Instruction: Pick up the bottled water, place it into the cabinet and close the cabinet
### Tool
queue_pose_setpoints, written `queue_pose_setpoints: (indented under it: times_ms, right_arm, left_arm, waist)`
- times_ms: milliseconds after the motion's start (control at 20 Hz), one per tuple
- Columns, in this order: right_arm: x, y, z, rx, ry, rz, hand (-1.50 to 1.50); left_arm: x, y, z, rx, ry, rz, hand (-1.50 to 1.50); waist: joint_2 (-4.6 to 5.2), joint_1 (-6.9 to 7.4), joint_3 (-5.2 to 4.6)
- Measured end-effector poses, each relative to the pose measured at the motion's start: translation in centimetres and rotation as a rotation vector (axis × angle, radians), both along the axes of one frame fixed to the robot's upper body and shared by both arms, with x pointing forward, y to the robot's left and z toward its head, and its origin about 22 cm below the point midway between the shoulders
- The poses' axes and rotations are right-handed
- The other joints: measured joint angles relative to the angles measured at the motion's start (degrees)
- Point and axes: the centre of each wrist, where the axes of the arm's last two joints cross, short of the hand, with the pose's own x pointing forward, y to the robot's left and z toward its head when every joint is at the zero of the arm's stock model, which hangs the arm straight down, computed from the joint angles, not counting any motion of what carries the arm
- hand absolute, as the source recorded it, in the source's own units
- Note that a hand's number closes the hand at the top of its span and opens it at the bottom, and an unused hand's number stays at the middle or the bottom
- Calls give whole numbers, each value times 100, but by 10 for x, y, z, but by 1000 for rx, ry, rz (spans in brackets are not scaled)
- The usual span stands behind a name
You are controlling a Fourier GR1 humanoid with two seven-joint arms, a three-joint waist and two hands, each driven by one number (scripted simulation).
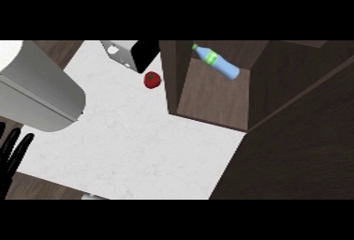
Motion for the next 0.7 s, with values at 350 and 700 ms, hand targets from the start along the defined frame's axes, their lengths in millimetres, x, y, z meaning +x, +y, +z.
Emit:
queue_pose_setpoints:
  times_ms: [350,700]
  right_arm:
    - [0,0,-2,15,13,-4,150]
    - [1,1,-5,50,48,-4,150]
  left_arm:
    - [3,4,2,-1,-17,-2,-150]
    - [7,6,7,3,-42,-23,-150]
  waist:
    - [110,92,-9]
    - [247,257,14]
